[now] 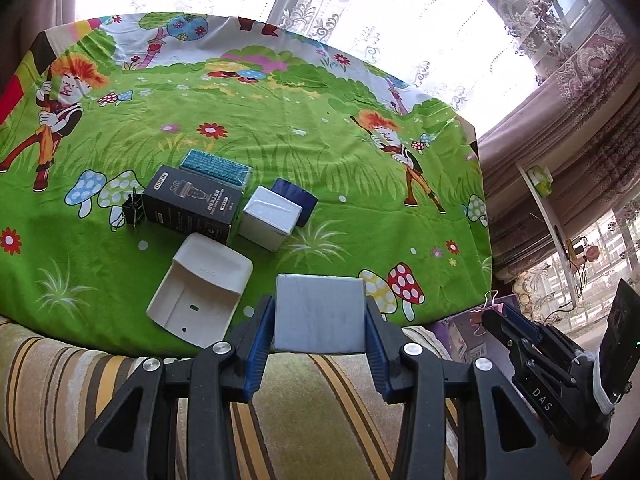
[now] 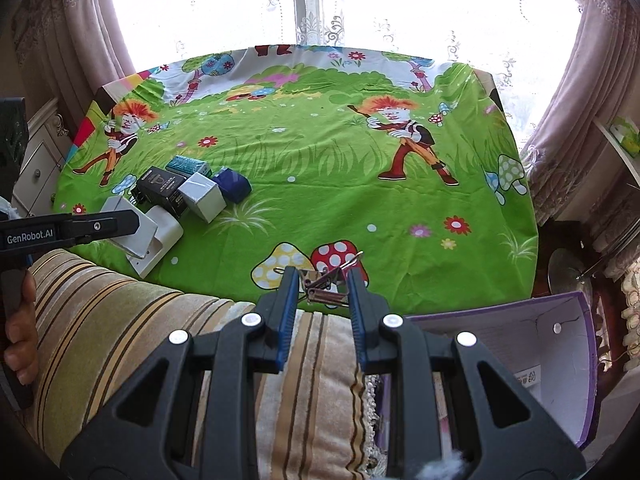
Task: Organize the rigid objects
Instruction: 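Lift the white cube box with the left tool while the right tool grasps the binder clip, then carry the cube box and binder clip over the storage box and open both tools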
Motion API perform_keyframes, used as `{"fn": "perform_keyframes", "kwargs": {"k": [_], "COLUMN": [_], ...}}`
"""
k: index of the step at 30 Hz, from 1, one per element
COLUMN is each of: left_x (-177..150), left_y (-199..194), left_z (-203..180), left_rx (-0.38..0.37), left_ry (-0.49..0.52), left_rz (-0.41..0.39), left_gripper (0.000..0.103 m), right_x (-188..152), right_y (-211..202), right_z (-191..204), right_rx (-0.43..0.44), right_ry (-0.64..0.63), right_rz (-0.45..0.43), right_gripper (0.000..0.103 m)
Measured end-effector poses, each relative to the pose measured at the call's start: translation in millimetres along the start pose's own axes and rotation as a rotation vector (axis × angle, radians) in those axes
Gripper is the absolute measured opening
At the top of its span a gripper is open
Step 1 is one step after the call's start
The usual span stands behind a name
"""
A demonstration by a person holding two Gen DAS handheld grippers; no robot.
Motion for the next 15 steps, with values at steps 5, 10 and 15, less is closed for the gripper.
{"fn": "perform_keyframes", "kwargs": {"k": [5, 10, 15], "left_x": [-11, -21, -40], "left_y": [4, 6, 13], "left_z": [-36, -78, -121], "left_rx": [-0.016, -0.049, -0.096], "left_ry": [0.086, 0.179, 0.278], "left_rz": [0.030, 0.047, 0.092], "left_gripper": [0.044, 0.044, 0.044], "right_x": [-16, -33, -49], "right_y": [-21, -36, -51], "right_z": [-35, -73, -105], "right_rx": [-0.045, -0.091, -0.132], "right_ry": [0.063, 0.144, 0.213], "right_rz": [-0.015, -0.025, -0.038], "right_gripper": [0.028, 0.028, 0.028]}}
Point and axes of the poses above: each gripper's, at about its wrist camera, not at the fingertips, and y roughly the way its jaws point, z to its left, x to its top, the point moved 6 cm from there along y, roughly the way its jaws point, and after that the axes turned 6 degrees about x, right-handed, at the moved point
